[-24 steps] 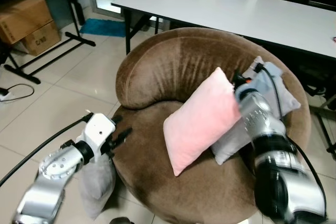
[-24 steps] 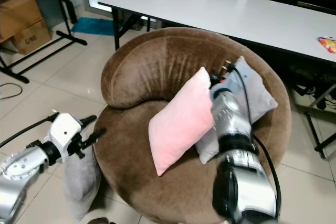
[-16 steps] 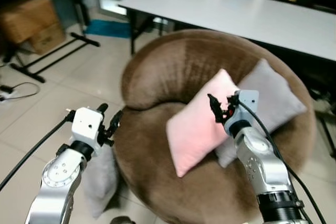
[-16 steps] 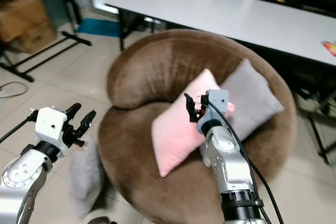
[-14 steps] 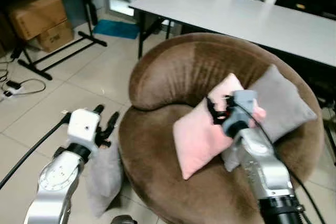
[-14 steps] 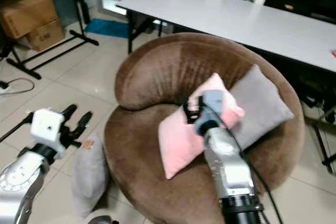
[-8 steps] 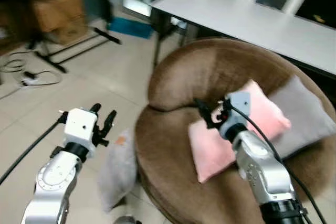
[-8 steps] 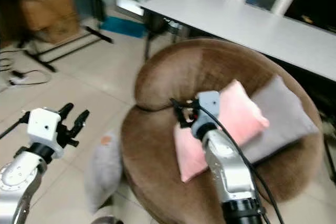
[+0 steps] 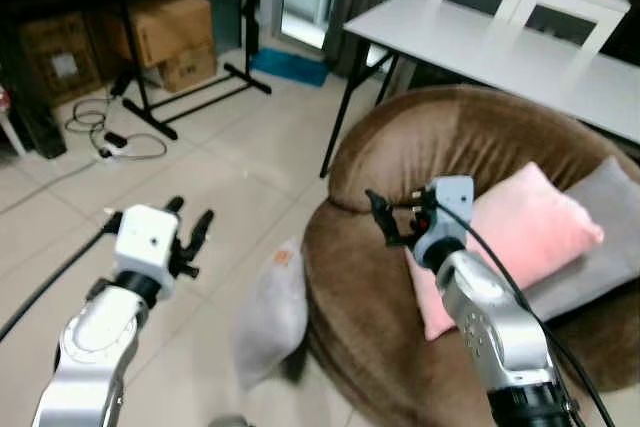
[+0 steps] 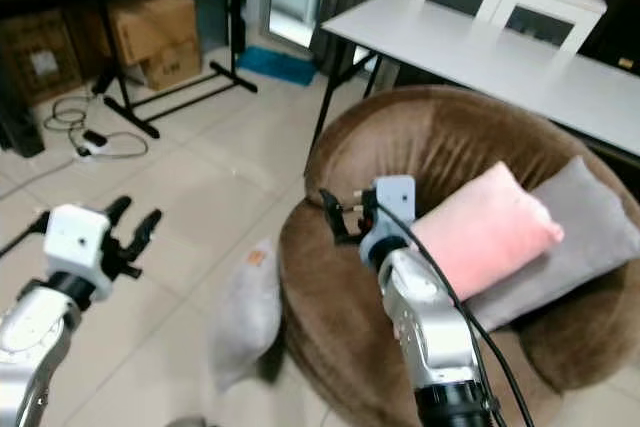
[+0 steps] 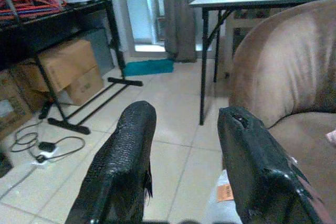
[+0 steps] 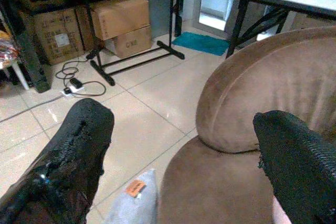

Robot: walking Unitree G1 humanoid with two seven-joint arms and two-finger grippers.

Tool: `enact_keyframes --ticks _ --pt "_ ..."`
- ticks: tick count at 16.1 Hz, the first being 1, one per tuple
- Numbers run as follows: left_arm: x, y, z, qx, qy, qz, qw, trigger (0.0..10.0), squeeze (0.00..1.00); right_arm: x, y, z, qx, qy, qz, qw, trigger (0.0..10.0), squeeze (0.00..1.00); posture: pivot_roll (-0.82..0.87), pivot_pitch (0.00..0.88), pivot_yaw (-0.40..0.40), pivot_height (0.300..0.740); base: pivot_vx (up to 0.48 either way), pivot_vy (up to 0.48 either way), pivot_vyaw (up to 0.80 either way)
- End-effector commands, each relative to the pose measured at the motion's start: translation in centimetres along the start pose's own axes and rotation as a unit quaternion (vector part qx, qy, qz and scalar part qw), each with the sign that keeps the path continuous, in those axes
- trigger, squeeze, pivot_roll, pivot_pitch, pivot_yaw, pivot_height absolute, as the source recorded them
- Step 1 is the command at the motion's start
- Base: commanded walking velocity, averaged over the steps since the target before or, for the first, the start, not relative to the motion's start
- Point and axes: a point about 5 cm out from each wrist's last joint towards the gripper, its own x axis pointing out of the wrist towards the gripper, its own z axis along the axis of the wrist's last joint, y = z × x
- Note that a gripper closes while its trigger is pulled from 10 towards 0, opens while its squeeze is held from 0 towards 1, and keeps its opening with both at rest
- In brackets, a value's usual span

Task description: Move the pillow to the sofa from floor

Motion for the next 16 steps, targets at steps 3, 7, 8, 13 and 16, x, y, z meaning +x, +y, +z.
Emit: enact_keyframes --ticks 3,7,8,13,16 --pt "0.5 -0.4 0.1 0.008 -0.008 0.015 1.000 10.0 0.00 -0.1 -1.8 -0.2 0.006 0.012 -0.057 0.998 10.0 0.00 0.08 0.000 -0.108 0.740 0.000 0.105 0.00" --pt "0.7 -0.2 0.3 -0.011 -0.019 0.029 0.999 10.0 0.00 0.0 -0.9 0.2 -0.022 -0.001 -0.026 0.999 10.0 0.00 0.08 0.000 -0.108 0.740 0.066 0.000 0.12" --pt "0.7 -0.2 0.5 -0.014 -0.024 0.028 0.999 10.0 0.00 0.0 -0.6 0.2 -0.020 -0.004 -0.016 1.000 10.0 0.00 0.08 0.000 -0.110 0.740 0.352 0.000 0.80" --pt "0.7 -0.1 0.5 -0.015 -0.025 0.027 0.999 10.0 0.00 0.2 -0.4 0.3 -0.004 -0.009 -0.015 1.000 10.0 0.00 0.09 0.000 -0.114 0.740 0.400 0.000 0.64" --pt "0.6 -0.1 0.4 -0.013 -0.024 0.025 0.999 10.0 0.00 0.2 -0.6 0.4 0.000 -0.011 -0.017 1.000 10.0 0.00 0.09 0.000 -0.117 0.740 0.415 0.000 0.00"
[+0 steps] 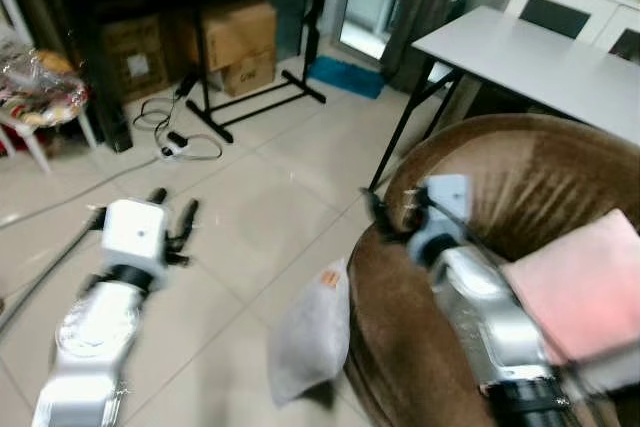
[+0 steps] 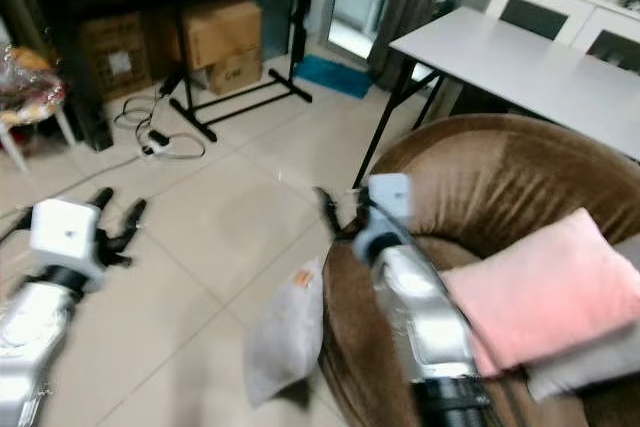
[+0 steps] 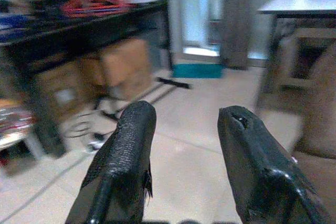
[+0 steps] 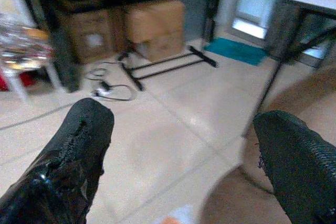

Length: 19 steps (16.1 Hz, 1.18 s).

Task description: Move the pillow to the sofa from floor

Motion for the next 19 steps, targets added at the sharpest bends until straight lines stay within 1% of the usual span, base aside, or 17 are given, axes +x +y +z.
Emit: enact_keyframes --ticks 1,3,7,10,11,12,19 --pt "-0.2 0.6 0.1 0.007 0.000 0.004 1.000 10.0 0.00 0.1 0.3 0.2 0.006 -0.005 0.001 1.000 10.0 0.00 0.09 0.000 -0.120 0.740 0.416 0.000 0.00" --pt "-0.3 0.7 0.0 0.014 0.004 0.001 1.000 10.0 0.00 0.0 0.0 0.1 0.007 -0.001 -0.012 1.000 10.0 0.00 0.09 0.000 -0.119 0.740 0.377 0.000 0.00" --pt "-0.4 0.6 -0.7 0.039 0.025 -0.013 0.999 10.0 0.00 -0.3 -0.8 -0.4 0.009 0.006 -0.034 0.999 10.0 0.00 0.09 0.000 -0.116 0.740 0.000 0.000 0.00" --pt "-0.3 0.7 -0.7 0.034 0.025 -0.017 0.999 10.0 0.00 -0.4 -1.0 -0.7 0.012 0.013 -0.039 0.999 10.0 0.00 0.08 0.000 -0.113 0.736 0.000 0.000 0.00" --pt "-0.3 0.7 -0.7 0.034 0.025 -0.017 0.999 10.0 0.00 -0.4 -1.0 -0.7 0.014 0.013 -0.039 0.999 10.0 0.00 0.08 0.000 -0.113 0.731 0.000 0.000 0.00" --pt "-0.2 0.7 -0.6 0.034 0.023 -0.019 0.999 10.0 0.00 -0.4 -0.9 -0.7 0.018 0.011 -0.038 0.999 10.0 0.00 0.08 0.000 -0.113 0.716 0.000 0.000 0.00" --pt "-0.2 0.7 -0.6 0.034 0.024 -0.020 0.999 10.0 0.00 -0.3 -0.7 -0.6 0.017 0.010 -0.026 0.999 10.0 0.00 0.09 0.000 -0.122 0.656 0.000 0.000 0.00"
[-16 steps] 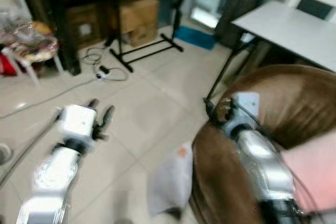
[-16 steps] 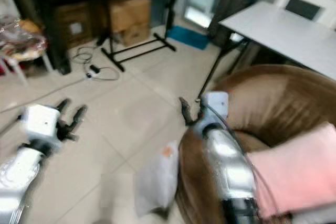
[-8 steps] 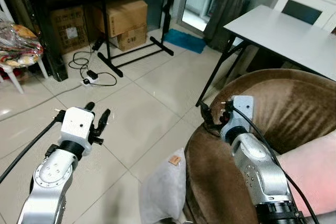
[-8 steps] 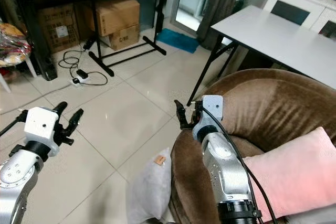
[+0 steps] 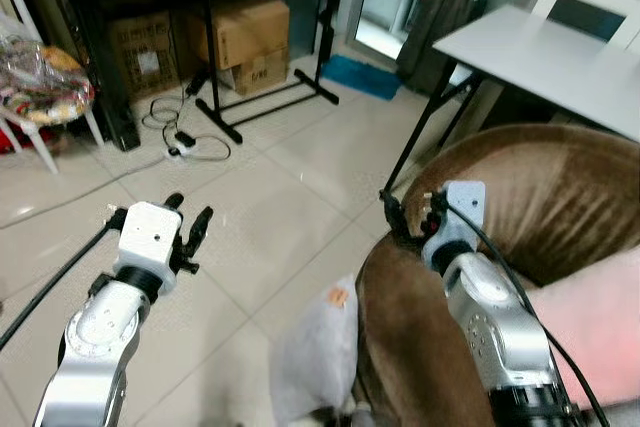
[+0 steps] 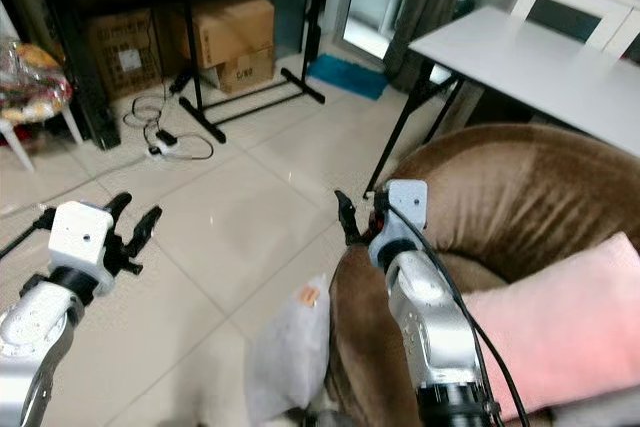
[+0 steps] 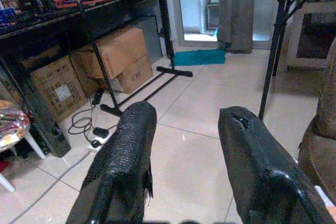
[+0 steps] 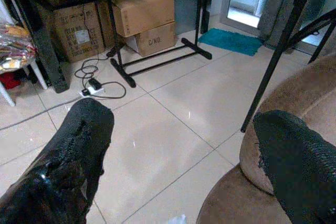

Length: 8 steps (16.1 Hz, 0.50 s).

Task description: Move the pillow to the sofa from floor

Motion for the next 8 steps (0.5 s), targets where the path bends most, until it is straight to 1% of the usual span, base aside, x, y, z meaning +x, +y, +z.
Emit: enact_keyframes --ticks 1,8 --pt "0.03 -0.34 -0.09 -0.004 0.002 -0.006 1.000 10.0 0.00 -0.03 -0.40 0.12 -0.001 0.001 -0.005 1.000 10.0 0.00 0.09 0.000 -0.122 0.646 0.000 0.000 0.00" --pt "0.01 -0.54 -0.13 -0.007 0.001 -0.007 1.000 10.0 0.00 0.03 -0.40 0.24 -0.008 0.001 0.000 1.000 10.0 0.00 0.08 0.000 -0.126 0.581 0.000 0.000 0.00"
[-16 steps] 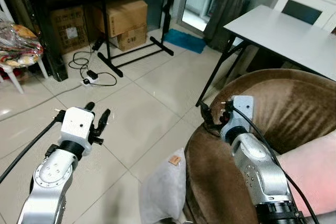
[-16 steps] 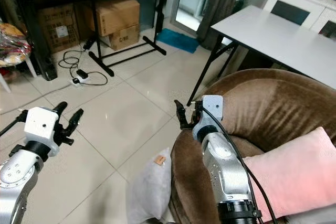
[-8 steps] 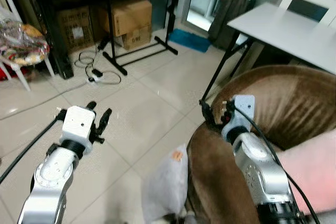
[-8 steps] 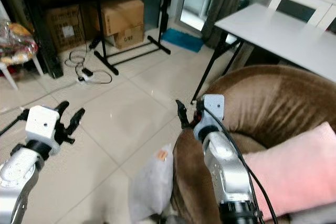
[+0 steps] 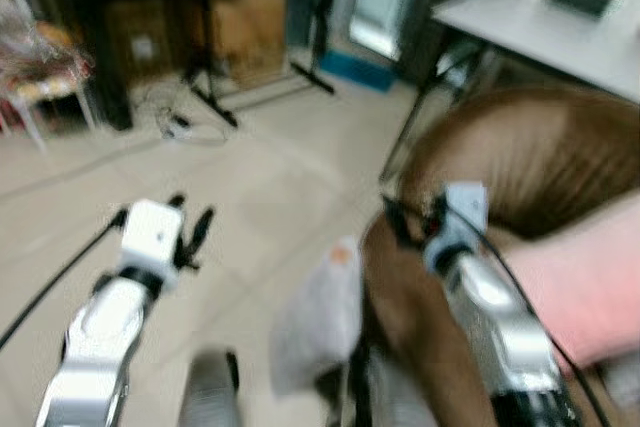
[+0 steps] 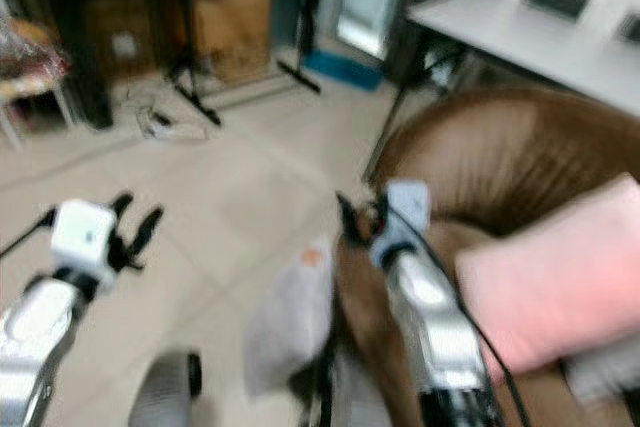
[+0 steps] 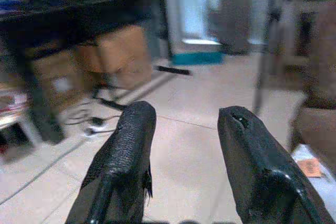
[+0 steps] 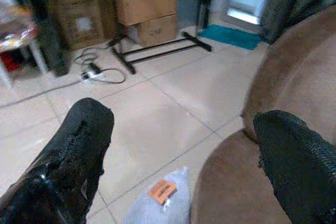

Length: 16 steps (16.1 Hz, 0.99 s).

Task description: Move the pillow to the sofa from floor

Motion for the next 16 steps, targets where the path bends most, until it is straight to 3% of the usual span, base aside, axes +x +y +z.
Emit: enact_keyframes --ticks 1,12,16 --pt "-0.25 -0.31 -0.73 -0.007 0.016 -0.002 1.000 10.0 0.00 0.15 0.13 0.04 -0.004 0.003 0.003 1.000 10.0 0.00 0.08 0.000 -0.126 0.576 0.000 0.000 0.00" --pt "-0.37 -0.05 -0.65 -0.016 0.006 0.007 1.000 10.0 0.00 0.52 0.49 0.15 -0.016 0.003 0.011 1.000 10.0 0.00 0.10 0.000 -0.143 0.576 0.000 0.000 0.00" --pt "-0.46 0.00 -0.71 -0.020 0.006 0.008 1.000 10.0 0.00 0.62 0.49 0.06 -0.019 0.005 0.012 1.000 10.0 0.00 0.10 0.000 -0.143 0.576 0.267 0.000 0.00"
